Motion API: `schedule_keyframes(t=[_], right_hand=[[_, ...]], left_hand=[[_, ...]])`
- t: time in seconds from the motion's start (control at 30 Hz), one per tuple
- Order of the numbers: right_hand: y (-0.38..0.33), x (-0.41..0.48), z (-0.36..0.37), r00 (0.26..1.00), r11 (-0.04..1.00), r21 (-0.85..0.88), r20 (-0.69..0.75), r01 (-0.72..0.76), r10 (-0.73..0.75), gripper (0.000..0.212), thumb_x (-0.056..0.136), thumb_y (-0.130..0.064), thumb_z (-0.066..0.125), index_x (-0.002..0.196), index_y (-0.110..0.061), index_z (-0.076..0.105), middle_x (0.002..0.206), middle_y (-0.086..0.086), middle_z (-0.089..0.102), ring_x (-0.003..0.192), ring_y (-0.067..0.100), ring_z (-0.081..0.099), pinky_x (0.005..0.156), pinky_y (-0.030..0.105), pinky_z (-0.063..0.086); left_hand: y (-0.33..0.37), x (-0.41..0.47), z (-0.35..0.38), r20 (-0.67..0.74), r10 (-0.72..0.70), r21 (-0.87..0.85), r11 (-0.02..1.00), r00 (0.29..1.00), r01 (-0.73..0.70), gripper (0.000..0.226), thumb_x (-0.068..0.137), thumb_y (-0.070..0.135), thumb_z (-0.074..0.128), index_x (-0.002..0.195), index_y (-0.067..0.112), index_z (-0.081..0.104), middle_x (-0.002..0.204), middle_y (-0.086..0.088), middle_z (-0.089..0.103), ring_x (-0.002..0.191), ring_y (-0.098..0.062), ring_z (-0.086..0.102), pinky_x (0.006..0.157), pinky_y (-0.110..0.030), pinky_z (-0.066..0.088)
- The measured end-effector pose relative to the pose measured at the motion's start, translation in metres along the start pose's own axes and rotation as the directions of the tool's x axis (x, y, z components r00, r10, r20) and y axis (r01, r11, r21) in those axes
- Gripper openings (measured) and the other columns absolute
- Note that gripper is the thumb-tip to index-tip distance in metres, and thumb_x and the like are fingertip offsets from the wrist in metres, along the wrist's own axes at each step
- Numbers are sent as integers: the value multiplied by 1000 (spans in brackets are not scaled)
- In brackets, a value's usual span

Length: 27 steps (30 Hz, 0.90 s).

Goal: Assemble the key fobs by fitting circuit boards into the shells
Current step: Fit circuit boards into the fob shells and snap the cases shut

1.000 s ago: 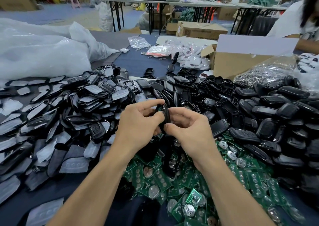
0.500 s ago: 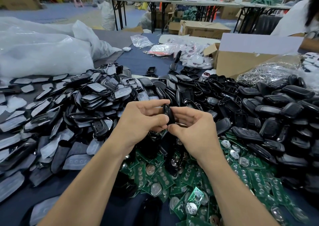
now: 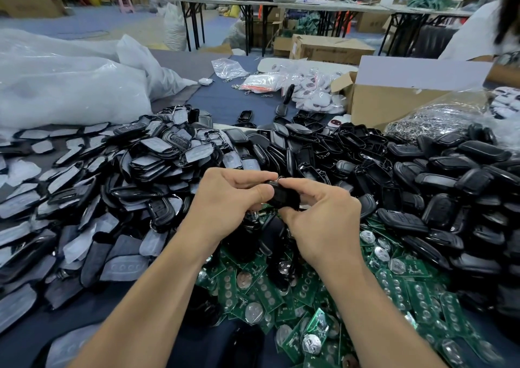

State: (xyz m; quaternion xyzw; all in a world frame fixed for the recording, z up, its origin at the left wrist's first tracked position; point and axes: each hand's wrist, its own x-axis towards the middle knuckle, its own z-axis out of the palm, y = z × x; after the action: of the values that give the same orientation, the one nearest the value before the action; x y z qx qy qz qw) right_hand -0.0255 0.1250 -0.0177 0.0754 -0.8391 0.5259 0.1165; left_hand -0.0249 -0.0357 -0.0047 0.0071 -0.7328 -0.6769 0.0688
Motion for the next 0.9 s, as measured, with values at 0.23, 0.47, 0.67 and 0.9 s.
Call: schedule_keyframes(t=[0.23, 0.47, 0.67, 0.9], right_hand=[[0, -2, 0, 999, 992, -119, -1, 31, -32, 51, 78, 0, 79, 115, -35, 79, 101, -17, 76, 58, -11, 50, 81, 26, 60], [0, -2, -1, 994, 983, -145, 12, 111, -110, 52, 77, 1, 78, 116, -32, 79, 116, -16, 74, 110, -13, 55, 97, -1, 40], [-3, -1, -1, 995, 986, -137, -9, 96, -98, 51, 75, -2, 79, 115, -34, 79, 107, -28, 71, 90, -9, 59, 95, 23, 56], [-3, -1, 0, 988, 977, -148, 33, 151, -148, 57, 77, 2, 73, 118, -37, 78, 116, -16, 74, 99, -1, 65, 98, 26, 54]], left_hand=[[-5, 1, 7, -90, -8, 16, 1000, 996, 10, 35, 91, 4, 76, 78, 36, 85, 79, -2, 81, 74, -15, 78, 67, -24, 62], [-7, 3, 5, -144, 20, 44, 999, 989, -14, 37, 89, 2, 77, 76, 36, 85, 76, -2, 80, 74, -21, 79, 68, -30, 64], [-8, 0, 11, -104, -46, -14, 999, 994, 45, 22, 93, 15, 77, 84, 33, 86, 83, -3, 81, 77, -16, 77, 68, -27, 63], [-6, -2, 17, -115, -2, -10, 1000, 993, 1, 35, 95, 7, 74, 78, 36, 84, 82, 0, 81, 83, -18, 79, 65, -22, 61]])
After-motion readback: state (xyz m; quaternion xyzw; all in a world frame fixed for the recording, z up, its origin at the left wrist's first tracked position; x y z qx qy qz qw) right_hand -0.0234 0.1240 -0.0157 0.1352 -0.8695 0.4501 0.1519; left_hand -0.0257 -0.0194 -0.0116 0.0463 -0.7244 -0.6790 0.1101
